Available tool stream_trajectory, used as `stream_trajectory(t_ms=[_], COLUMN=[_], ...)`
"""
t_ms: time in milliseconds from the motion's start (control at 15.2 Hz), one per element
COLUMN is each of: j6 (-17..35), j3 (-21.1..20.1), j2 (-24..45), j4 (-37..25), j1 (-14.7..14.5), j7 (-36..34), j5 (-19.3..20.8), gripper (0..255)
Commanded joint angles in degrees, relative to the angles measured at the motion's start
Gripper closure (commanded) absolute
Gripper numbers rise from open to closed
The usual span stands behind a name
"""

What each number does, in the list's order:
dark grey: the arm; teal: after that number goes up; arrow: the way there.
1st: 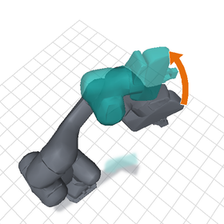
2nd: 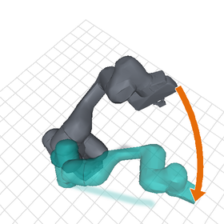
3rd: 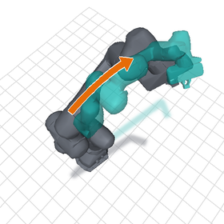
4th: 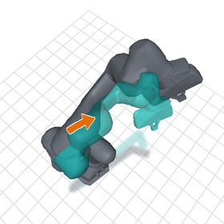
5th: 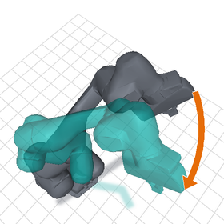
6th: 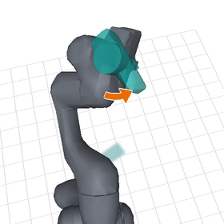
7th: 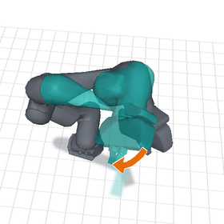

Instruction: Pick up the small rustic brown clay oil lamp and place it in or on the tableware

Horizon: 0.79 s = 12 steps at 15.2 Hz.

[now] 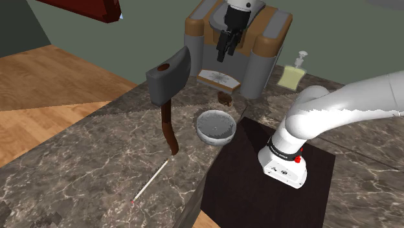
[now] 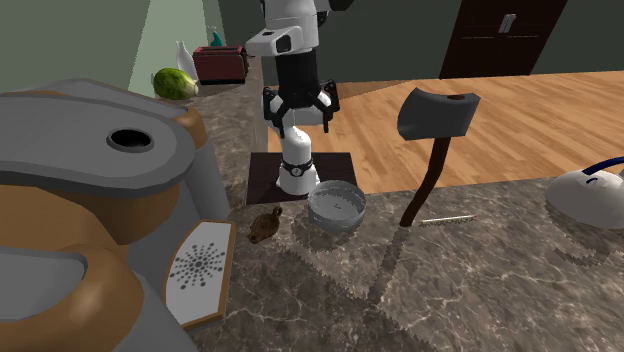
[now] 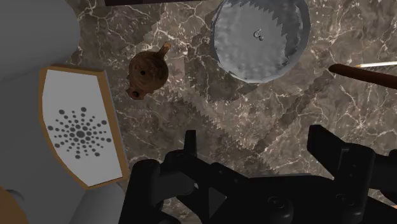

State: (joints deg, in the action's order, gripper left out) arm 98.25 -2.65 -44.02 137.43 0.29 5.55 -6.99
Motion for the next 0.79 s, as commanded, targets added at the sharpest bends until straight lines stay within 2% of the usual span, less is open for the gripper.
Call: stream_trajectory(t_ms=[0,726], j6=[0.00,17.11], j3=[0.00,1.16], j2=[0.00,10.97], j4=[0.00,10.31], j1=[0.00,5.10], j7=[0.00,-1.23], j5=[0.00,4.13], gripper=[0,0])
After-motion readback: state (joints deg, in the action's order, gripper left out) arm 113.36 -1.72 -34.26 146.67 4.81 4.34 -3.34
